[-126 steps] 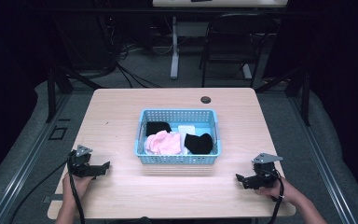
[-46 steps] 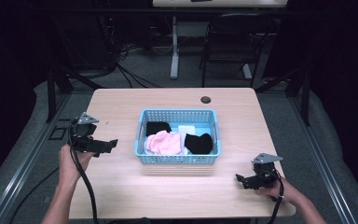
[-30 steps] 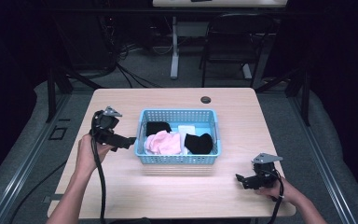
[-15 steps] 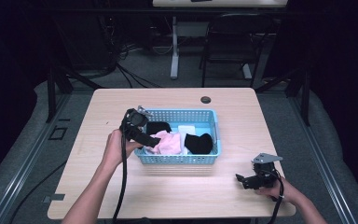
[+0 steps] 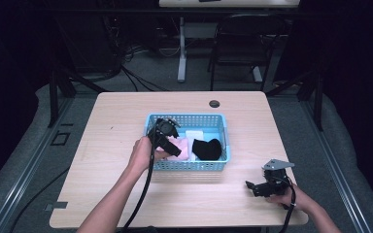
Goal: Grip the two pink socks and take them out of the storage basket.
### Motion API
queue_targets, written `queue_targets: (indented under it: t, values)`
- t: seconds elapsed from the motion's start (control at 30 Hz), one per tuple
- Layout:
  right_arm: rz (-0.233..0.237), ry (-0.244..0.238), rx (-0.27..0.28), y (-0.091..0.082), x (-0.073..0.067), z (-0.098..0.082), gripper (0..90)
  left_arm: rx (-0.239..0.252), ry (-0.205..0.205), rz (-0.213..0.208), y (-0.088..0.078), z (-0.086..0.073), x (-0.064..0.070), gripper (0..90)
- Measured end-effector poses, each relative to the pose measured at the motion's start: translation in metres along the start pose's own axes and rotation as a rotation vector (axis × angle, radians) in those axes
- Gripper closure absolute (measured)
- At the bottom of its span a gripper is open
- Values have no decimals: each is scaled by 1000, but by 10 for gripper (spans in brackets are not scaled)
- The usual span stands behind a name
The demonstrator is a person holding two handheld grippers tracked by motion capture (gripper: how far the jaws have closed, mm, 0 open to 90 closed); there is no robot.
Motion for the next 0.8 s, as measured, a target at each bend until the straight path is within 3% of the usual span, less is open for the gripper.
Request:
queue_targets:
  t: [0.1,0.23,0.33,0.43,0.57,0.7,0.8]
  values:
    - [0,2,3,0,0,0,0,-18,-3,-7,5,1,1,261]
    - [0,1,2,0,0,0,0,-74,-23,-24,17,1,0,329]
    - [0,2,2,0,0,0,0,-117,-25,-15,23,1,-2,415]
    - [1,2,2,0,0,0,0,-131,-48,-3,28,1,-4,575]
    - [0,1,2,0,0,0,0,-147,-52,-10,31,0,-6,710]
    - [0,2,3,0,0,0,0,-149,-39,-9,31,1,-6,801]
    - [1,1,2,0,0,0,0,-149,-34,-10,31,1,-6,821]
Point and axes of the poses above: each handheld gripper's, and its own axes: y roughly forward along the jaws, z roughly out of its top, x roughly to its right, the point moved 4 cm from there along y, roughly forward along the jaws, and after that the axes turned 1 degree about x, right-handed, at the moved point
